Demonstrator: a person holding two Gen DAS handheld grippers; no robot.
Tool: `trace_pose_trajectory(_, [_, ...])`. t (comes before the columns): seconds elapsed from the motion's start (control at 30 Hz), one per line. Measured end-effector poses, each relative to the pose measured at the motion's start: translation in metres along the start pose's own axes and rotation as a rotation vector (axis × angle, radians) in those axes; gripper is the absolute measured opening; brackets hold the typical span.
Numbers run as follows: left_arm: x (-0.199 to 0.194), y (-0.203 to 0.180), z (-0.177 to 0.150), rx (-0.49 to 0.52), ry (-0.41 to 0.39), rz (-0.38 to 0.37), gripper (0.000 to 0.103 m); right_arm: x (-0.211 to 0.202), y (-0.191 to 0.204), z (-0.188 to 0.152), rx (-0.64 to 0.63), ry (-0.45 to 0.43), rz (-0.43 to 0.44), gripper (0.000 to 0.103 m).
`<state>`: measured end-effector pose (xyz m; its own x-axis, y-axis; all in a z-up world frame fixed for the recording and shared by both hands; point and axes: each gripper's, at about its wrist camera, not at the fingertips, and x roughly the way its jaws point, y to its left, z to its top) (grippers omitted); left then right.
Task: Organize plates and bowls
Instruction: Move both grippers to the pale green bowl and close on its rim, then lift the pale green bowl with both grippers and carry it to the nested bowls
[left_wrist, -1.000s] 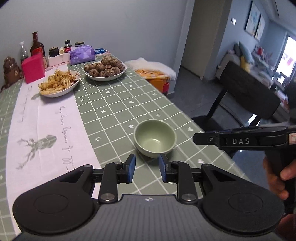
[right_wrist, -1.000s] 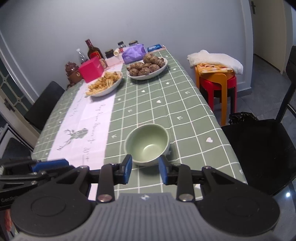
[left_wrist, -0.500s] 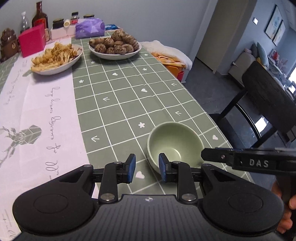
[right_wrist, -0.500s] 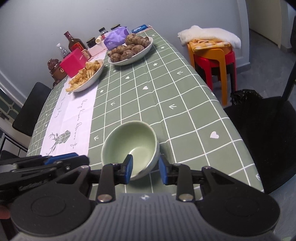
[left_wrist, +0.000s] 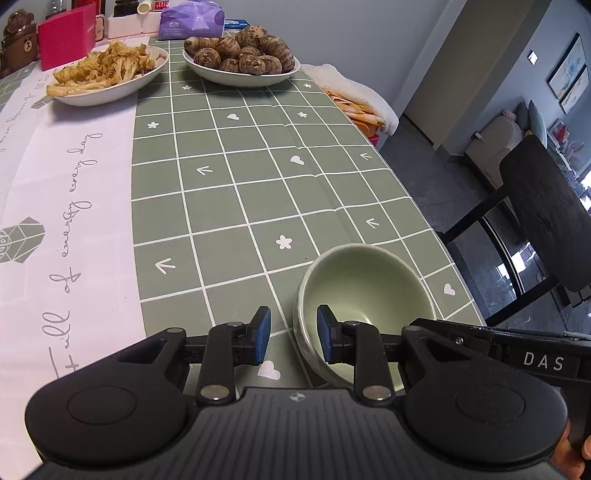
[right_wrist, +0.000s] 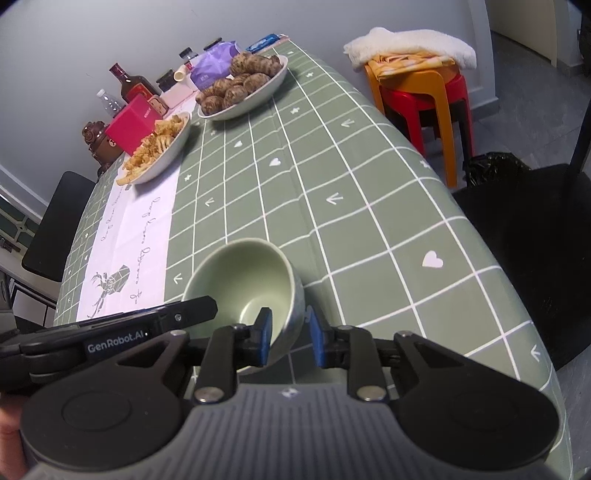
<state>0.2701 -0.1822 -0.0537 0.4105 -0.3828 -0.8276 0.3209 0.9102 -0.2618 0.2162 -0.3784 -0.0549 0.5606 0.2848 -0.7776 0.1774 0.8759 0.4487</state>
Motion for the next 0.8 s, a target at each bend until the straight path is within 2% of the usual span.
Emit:
trace_pose_trajectory(0.1, [0.002, -0.001, 0.002, 0.002, 0.000, -0.005, 0.028, 0.002, -0.003, 0.000, 0.021, 0.006, 0.012, 0.022])
trace_pose_trajectory(0.33, [0.003, -0.010, 0.002, 0.045, 0.003, 0.020, 0.013, 0.005, 0.000, -0.002, 0.026, 0.010, 0.016, 0.015])
trace_pose_trajectory(0.53, [0.001, -0.014, 0.003, 0.044, 0.003, 0.047, 0.009, 0.004, -0.002, -0.003, 0.046, 0.009, 0.013, 0.014])
trace_pose_trajectory(0.8, [-0.007, -0.020, 0.001, 0.051, -0.013, 0.071, 0.008, 0.004, -0.003, -0.005, 0.067, 0.020, 0.006, 0.012])
